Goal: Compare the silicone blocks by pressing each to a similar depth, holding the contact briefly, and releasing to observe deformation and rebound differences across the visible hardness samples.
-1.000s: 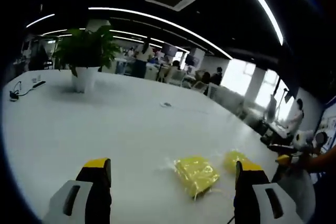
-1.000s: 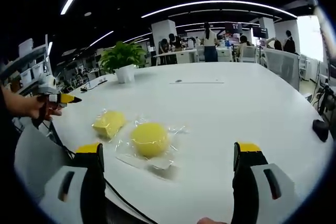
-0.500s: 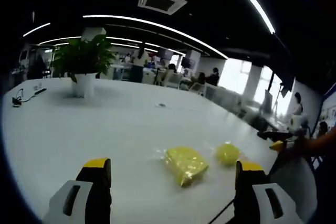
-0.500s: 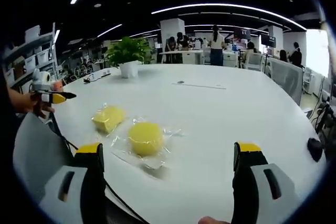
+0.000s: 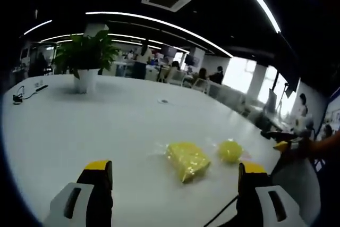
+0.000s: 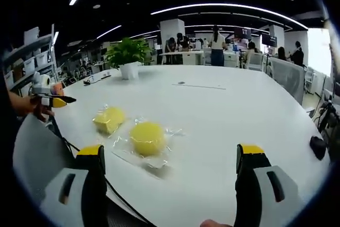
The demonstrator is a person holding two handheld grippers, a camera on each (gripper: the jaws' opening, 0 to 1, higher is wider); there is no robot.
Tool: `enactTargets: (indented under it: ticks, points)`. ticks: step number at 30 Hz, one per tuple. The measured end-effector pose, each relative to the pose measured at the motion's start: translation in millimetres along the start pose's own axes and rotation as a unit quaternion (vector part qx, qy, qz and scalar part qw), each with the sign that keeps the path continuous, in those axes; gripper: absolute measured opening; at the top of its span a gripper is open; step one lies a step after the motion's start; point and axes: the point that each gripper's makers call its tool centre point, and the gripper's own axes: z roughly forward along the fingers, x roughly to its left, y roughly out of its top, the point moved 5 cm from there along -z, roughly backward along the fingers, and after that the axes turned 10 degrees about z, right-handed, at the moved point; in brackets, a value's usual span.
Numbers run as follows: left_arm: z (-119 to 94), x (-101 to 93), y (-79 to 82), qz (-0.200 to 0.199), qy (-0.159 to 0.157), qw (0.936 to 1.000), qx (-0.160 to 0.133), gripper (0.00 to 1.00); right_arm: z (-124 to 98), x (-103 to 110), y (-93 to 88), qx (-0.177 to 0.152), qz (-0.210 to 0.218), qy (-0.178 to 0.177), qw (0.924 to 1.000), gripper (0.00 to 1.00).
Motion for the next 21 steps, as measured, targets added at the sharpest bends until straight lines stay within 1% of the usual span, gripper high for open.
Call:
enactTargets:
  ticks: [1,3,6,8,10,12,13,15,18,19,20,21]
  points:
    - [0,0.0,-0.4,-0.002,0.003,1.0000,-0.001,1.00,1,2,-1.1,0.001,0.001,0.001,1.0000,0.96]
    - [0,-3.0,-3.7,0.001,-0.004,1.0000,0.005,1.00,4,2,-3.9,0.005,0.017,0.011,0.9998,0.96]
    - [-1,-4.1,-2.2,0.004,-0.004,1.0000,0.003,1.00,5,2,-3.6,0.007,0.008,0.010,0.9999,0.96]
    - [-1,-3.7,1.3,0.010,-0.006,0.9999,0.006,1.00,6,2,-2.4,0.008,0.009,0.011,0.9999,0.96]
    - [-2,-3.9,8.6,0.022,-0.008,0.9997,0.006,1.00,7,1,-1.1,0.007,0.009,0.011,0.9999,0.96]
    - [-2,-2.3,12.0,0.025,-0.009,0.9995,0.014,1.00,8,-1,-0.4,0.005,0.010,0.010,0.9999,0.96]
    - [-1,-0.7,15.0,0.018,-0.009,0.9997,0.017,1.00,9,0,0.7,0.002,0.013,0.010,0.9999,0.96]
    - [0,-0.5,21.5,0.002,-0.013,0.9998,0.012,1.00,10,0,1.0,0.001,0.015,0.011,0.9998,0.96]
    - [3,-0.9,29.8,0.005,-0.014,0.9998,0.010,1.00,10,5,2.3,-0.002,0.011,0.019,0.9998,0.96]
    - [3,-1.7,32.3,0.004,-0.018,0.9998,0.009,1.00,10,5,1.6,0.000,0.006,0.018,0.9998,0.96]
    - [5,-5.8,37.0,-0.005,-0.032,0.9995,0.003,1.00,10,4,1.2,0.000,0.006,0.018,0.9998,0.96]
    - [5,-6.0,39.7,-0.004,-0.034,0.9994,0.002,1.00,10,4,0.9,0.000,0.008,0.018,0.9998,0.96]
